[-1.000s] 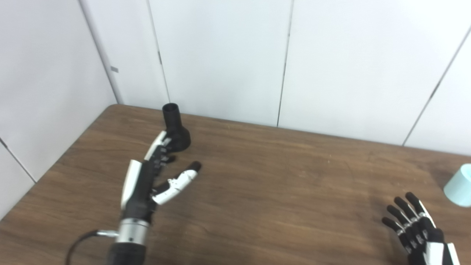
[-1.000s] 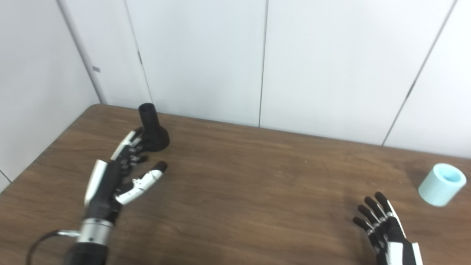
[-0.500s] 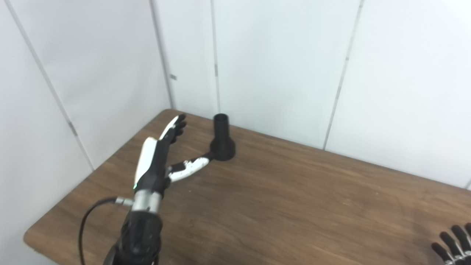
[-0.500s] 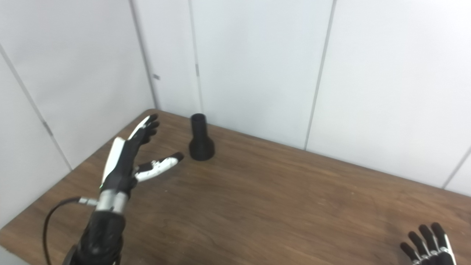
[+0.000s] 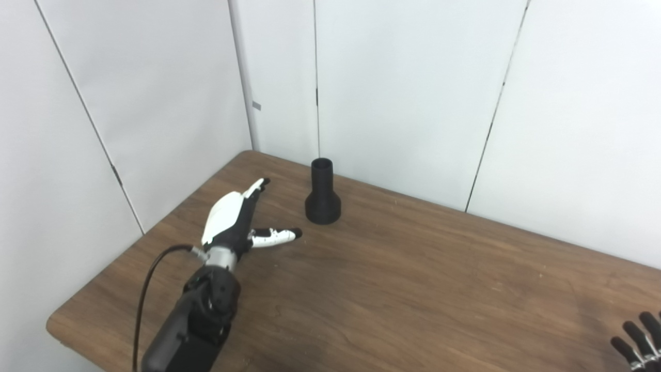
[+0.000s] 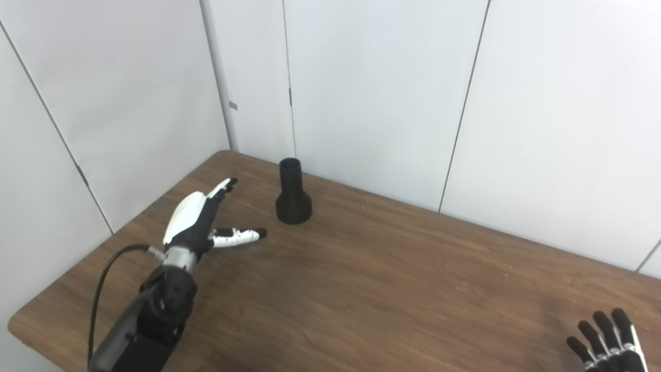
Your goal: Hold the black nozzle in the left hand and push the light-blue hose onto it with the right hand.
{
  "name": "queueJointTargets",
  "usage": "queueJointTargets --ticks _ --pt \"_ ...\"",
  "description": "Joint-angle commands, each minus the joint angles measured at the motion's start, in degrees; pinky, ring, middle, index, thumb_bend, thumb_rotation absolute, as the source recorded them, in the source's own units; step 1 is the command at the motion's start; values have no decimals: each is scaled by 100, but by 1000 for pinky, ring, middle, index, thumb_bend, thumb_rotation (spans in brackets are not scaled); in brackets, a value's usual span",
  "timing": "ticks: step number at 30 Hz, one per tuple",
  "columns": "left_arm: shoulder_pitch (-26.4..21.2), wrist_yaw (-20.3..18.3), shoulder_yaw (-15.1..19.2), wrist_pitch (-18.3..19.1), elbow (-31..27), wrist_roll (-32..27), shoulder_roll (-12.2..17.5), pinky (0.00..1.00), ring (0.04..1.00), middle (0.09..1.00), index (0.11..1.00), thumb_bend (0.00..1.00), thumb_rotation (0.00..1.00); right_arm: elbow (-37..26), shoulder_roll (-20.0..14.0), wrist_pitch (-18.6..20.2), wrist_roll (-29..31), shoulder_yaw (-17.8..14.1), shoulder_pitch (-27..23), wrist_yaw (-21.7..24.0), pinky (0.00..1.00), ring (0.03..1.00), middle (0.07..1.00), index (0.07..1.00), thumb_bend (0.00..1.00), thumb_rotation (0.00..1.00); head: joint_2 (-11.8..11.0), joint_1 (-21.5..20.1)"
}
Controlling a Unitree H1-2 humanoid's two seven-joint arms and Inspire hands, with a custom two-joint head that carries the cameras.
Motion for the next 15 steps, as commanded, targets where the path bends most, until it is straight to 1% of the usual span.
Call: queueJointTargets --ticks 1,3,7,11,15 --pt "-425 -77 -132 -68 143 -2 190 798 861 917 907 829 382 86 -38 -147 -18 -6 66 39 838 915 943 966 513 1000 0 2" --pt "-682 -60 -281 -201 529 26 245 857 900 929 910 833 382 19 -55 -122 -45 -17 86 21 833 909 937 960 514 1000 11 -43" --pt "-1067 -31 -468 -418 1098 -19 320 921 932 946 915 845 398 69 -73 -166 -42 -34 97 27 824 905 933 955 517 1000 5 -90" --pt "-1432 11 -610 -541 1576 -76 338 938 957 968 926 855 411 94 -10 -142 -94 -42 116 -58 808 901 926 952 547 1000 -4 -130" --pt "-1838 182 -818 -620 2146 55 352 953 963 967 926 861 421 6 65 -58 -146 -23 141 -169 801 895 918 950 553 1000 -10 -177"
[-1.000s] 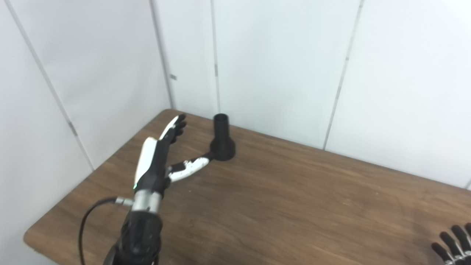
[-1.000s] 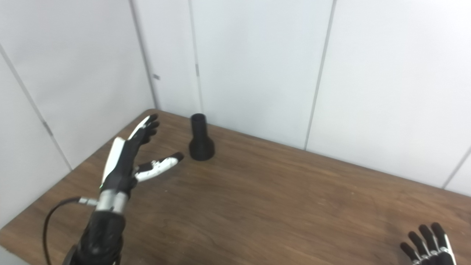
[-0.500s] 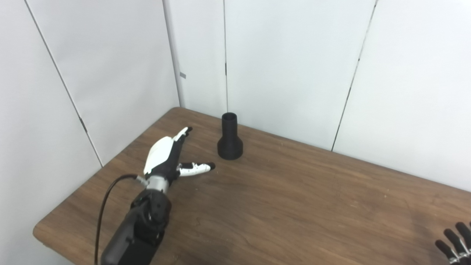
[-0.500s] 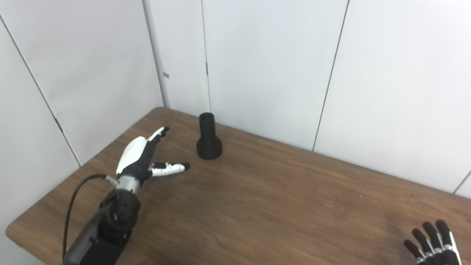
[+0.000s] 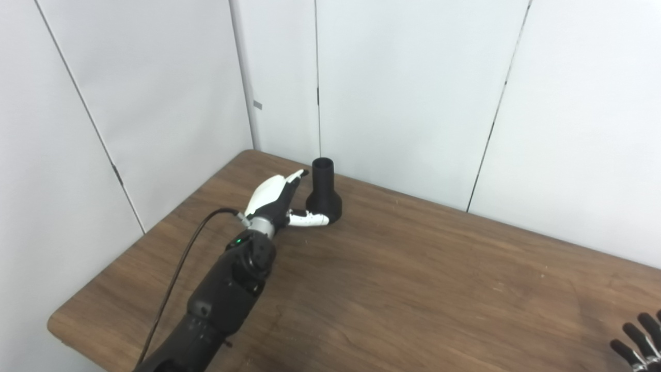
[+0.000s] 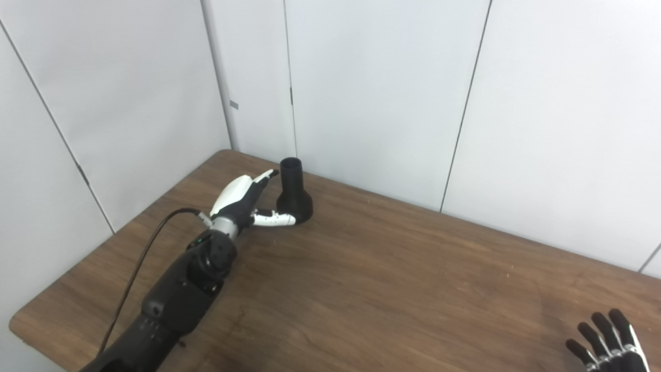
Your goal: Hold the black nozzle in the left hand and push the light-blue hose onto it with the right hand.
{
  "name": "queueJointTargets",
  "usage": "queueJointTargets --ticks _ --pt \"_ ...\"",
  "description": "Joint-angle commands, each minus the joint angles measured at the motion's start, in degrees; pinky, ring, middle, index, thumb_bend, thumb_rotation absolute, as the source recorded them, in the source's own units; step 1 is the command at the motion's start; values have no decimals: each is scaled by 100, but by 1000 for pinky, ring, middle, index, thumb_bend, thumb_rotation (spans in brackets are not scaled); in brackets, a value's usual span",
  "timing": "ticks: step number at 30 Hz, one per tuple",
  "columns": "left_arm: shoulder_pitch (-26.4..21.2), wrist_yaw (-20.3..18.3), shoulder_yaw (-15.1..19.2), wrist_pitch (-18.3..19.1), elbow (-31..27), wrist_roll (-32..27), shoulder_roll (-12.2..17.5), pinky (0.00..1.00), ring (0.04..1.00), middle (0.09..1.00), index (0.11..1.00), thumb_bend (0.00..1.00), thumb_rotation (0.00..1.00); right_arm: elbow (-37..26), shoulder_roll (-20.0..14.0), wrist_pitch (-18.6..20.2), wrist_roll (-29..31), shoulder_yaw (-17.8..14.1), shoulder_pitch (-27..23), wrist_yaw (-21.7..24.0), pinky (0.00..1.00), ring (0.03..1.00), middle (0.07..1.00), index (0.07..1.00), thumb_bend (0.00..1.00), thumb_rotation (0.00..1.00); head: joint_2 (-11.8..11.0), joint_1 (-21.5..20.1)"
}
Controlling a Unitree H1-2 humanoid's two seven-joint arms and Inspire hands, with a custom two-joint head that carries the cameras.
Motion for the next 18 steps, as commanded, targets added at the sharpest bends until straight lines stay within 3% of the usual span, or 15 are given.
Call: queueJointTargets --ticks 1,7,13,18 --pt "-480 271 -91 -234 156 188 218 957 963 964 926 875 434 51 63 -75 -18 0 120 -40 799 894 916 949 554 1000 7 9" --pt "-1024 481 -474 -321 971 336 247 992 970 962 930 897 456 74 66 -79 1 -16 144 -66 800 890 913 945 560 1000 6 -39" --pt "-1289 712 -652 -267 1348 374 172 1000 997 973 919 909 461 7 65 -16 32 -25 171 -90 805 889 908 944 564 1000 29 -94" --pt "-1408 661 -828 -136 1581 387 218 1000 991 973 917 920 474 -133 67 86 124 -30 231 -80 801 886 903 942 563 1000 54 -126"
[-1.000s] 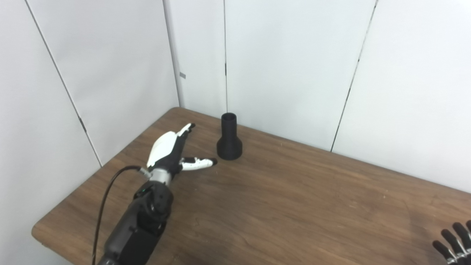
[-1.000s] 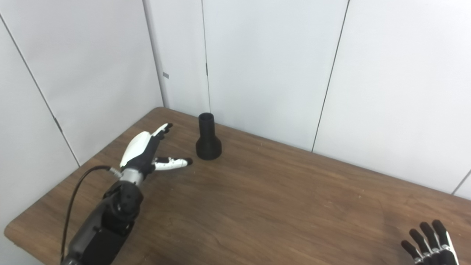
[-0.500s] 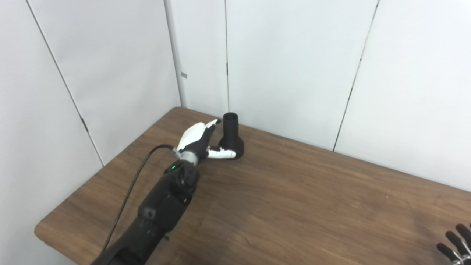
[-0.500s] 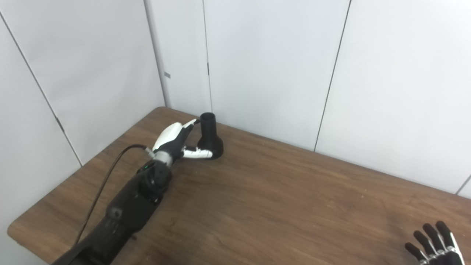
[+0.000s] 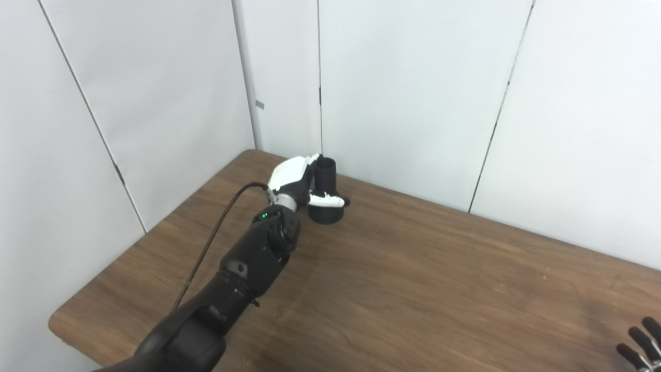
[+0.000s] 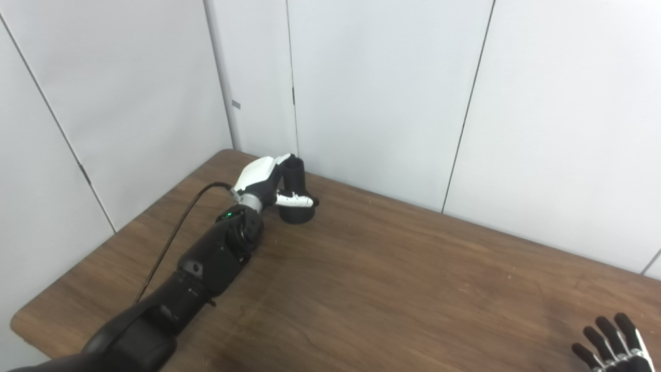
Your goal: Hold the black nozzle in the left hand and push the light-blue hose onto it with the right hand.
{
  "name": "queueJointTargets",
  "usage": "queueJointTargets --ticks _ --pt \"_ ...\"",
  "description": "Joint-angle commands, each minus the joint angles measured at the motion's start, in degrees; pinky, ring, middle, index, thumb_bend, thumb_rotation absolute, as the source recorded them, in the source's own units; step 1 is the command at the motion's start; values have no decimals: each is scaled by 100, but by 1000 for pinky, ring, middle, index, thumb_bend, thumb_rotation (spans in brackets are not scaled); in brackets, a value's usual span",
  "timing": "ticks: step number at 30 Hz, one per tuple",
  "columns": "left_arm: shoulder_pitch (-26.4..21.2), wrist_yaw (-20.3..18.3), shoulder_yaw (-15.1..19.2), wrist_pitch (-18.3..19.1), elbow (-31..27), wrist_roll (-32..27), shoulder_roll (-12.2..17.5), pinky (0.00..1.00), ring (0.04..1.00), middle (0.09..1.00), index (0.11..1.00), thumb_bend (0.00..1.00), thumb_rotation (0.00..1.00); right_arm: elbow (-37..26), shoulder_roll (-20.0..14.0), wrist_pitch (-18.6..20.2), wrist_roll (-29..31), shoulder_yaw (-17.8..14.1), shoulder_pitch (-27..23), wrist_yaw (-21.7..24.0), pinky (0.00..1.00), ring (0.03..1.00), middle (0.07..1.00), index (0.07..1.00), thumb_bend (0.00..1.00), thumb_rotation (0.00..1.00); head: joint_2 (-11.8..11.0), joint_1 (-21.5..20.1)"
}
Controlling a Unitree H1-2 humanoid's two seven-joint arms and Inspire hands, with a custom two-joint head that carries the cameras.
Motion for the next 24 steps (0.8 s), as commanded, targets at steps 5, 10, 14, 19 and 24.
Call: queueJointTargets --ticks 5,10,14,19,24 --pt "-364 -175 -106 341 -219 104 183 1000 993 975 912 932 489 -9 45 29 148 -41 128 10 803 888 902 942 561 1000 26 8" --pt "-372 -475 -226 642 -332 130 198 1000 994 978 899 942 503 0 70 -8 112 -32 138 -25 805 887 898 934 566 1000 52 -7" --pt "-377 -784 -294 761 -389 242 242 1000 990 975 896 945 510 1 69 -32 96 -54 141 -48 808 887 897 932 567 1000 107 -23" --pt "-401 -1060 -259 762 -367 406 269 1000 980 972 905 955 530 12 73 -100 72 -94 146 -92 816 880 893 926 562 1000 140 -86" --pt "-415 -1264 -153 761 -381 583 225 1000 973 966 912 936 526 57 122 -192 -14 -134 111 -206 816 866 876 911 549 991 145 -94"
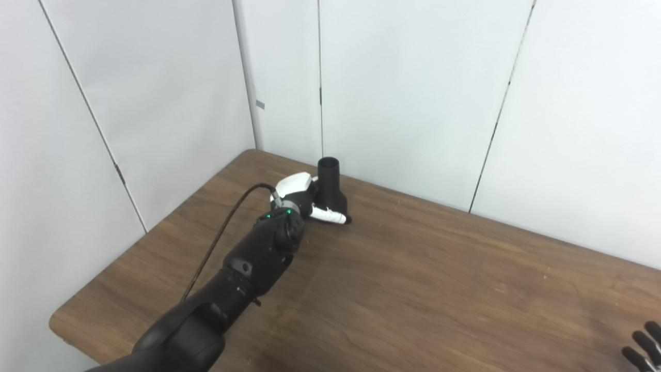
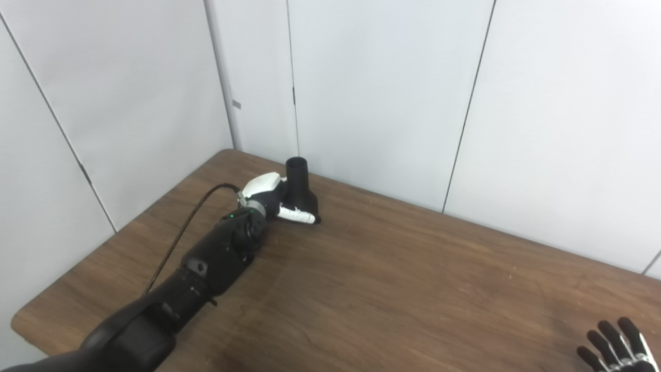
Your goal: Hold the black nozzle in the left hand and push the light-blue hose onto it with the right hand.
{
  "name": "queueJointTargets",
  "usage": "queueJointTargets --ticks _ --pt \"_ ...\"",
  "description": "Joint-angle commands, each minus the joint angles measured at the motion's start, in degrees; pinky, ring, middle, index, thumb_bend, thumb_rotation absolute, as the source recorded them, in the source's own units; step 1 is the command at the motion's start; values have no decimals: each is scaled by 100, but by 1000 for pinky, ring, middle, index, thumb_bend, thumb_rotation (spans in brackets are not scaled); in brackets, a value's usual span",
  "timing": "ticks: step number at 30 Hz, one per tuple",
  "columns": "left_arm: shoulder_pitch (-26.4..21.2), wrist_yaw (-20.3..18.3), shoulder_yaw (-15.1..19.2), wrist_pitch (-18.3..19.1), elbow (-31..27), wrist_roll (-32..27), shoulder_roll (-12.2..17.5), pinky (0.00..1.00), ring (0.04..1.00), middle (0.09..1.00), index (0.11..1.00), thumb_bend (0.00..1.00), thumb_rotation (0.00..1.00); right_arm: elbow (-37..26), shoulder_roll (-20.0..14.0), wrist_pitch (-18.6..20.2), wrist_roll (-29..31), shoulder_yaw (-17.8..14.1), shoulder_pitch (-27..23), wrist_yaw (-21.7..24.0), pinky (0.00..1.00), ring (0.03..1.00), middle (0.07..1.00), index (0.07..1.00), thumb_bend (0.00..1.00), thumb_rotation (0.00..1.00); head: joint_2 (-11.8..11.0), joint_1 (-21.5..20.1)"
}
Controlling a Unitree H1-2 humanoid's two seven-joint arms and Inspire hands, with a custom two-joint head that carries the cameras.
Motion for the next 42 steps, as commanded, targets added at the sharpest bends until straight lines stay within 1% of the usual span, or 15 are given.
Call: queueJointTargets --ticks 1,8,11,13,15,16,19,20,21,23,25,27,31,35,42 --pt "-339 22 89 34 -154 188 141 1000 972 965 912 935 525 90 68 -213 -32 -30 90 -47 817 865 875 910 549 990 6 -11" --pt "-349 -205 118 35 -173 376 111 1000 954 931 889 929 524 86 97 -250 -70 -36 110 -53 813 862 870 905 546 979 18 -48" --pt "-359 -34 118 17 -138 285 117 1000 944 907 853 909 494 61 81 -244 -82 -53 114 -44 810 861 868 903 546 979 18 -48" --pt "-340 247 184 -113 -80 152 78 1000 920 856 808 890 363 55 75 -247 -101 -60 121 -44 809 861 867 902 546 981 33 -92" --pt "-342 499 241 -303 43 28 42 1000 878 780 738 876 178 64 73 -252 -128 -64 119 -50 807 860 865 902 546 982 41 -123" --pt "-353 640 278 -417 132 -43 17 1000 870 766 725 873 145 77 71 -260 -138 -69 116 -52 807 860 864 902 546 982 31 -139" --pt "-383 1042 342 -742 375 -219 -40 1000 805 679 595 854 18 147 74 -298 -139 -82 100 -51 799 854 856 900 536 976 -3 -188" --pt "-403 1196 350 -858 476 -260 -57 1000 789 661 543 693 36 168 78 -306 -139 -83 89 -50 797 852 852 900 536 975 -6 -207" --pt "-428 1364 355 -981 592 -290 -77 1000 769 646 515 610 44 166 80 -302 -135 -82 82 -47 796 851 849 899 536 972 -6 -207" --pt "-473 1600 344 -1155 777 -336 -99 1000 735 613 490 541 49 164 79 -292 -129 -82 69 -41 795 849 846 898 537 967 -5 -221" --pt "-497 1898 341 -1369 954 -361 -146 997 698 556 447 520 10 141 59 -266 -85 -96 61 -21 799 848 844 897 539 962 -6 -246" --pt "-501 2189 312 -1576 1087 -360 -184 985 693 540 446 520 4 110 44 -243 -48 -114 58 -9 796 847 841 897 540 960 0 -278" --pt "-504 2411 213 -1722 1172 -353 -170 973 694 521 453 522 0 94 43 -266 -78 -112 61 -8 794 848 838 894 545 954 -2 -301" --pt "-404 2412 188 -1676 894 -359 -123 972 704 509 464 524 0 137 61 -349 -138 -86 67 -4 796 849 836 888 551 940 2 -350" --pt "18 2184 240 -1443 -204 -334 -78 983 655 491 483 525 0 124 124 -362 -273 -31 74 -62 791 852 822 875 570 918 33 -482"
